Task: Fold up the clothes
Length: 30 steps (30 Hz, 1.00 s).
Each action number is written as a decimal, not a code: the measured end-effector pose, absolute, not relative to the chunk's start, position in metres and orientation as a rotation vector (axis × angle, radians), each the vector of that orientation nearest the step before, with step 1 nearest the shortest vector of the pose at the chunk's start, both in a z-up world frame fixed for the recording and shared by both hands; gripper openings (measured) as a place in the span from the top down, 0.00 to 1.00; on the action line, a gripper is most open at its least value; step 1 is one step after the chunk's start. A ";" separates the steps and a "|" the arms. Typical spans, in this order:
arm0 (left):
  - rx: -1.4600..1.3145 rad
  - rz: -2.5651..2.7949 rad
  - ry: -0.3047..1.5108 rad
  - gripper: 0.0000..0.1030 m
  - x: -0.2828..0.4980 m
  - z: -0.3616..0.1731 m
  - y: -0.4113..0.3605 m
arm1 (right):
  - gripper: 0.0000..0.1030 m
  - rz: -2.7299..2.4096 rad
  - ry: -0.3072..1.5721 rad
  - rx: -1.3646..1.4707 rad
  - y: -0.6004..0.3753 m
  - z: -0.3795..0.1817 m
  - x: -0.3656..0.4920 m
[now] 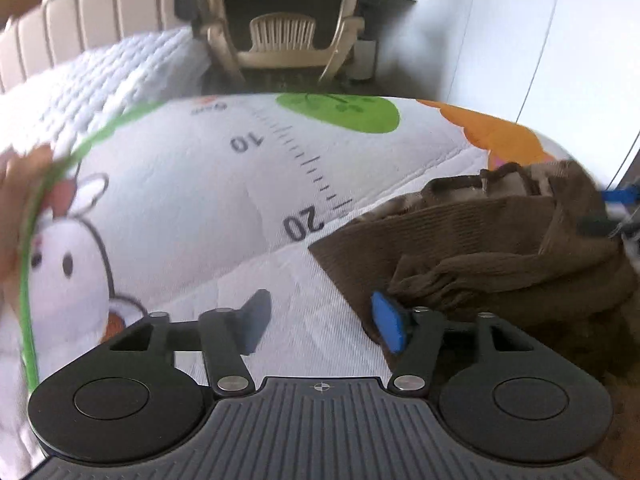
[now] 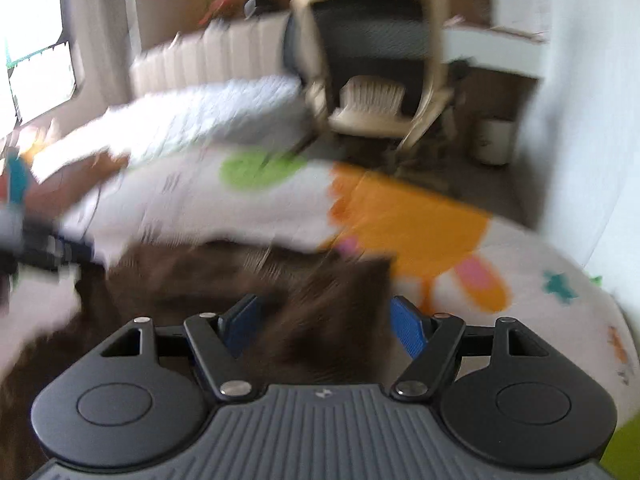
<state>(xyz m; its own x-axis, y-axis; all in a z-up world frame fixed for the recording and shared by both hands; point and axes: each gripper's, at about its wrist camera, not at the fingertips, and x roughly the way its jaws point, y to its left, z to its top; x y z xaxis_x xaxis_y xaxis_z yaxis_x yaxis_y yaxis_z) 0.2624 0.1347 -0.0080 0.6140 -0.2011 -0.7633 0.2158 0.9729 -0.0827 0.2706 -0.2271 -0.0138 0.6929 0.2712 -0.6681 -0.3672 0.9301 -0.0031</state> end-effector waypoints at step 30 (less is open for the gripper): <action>-0.069 -0.210 0.913 0.00 0.265 -0.041 0.088 | 0.00 0.370 0.807 -0.023 -0.228 -0.051 0.293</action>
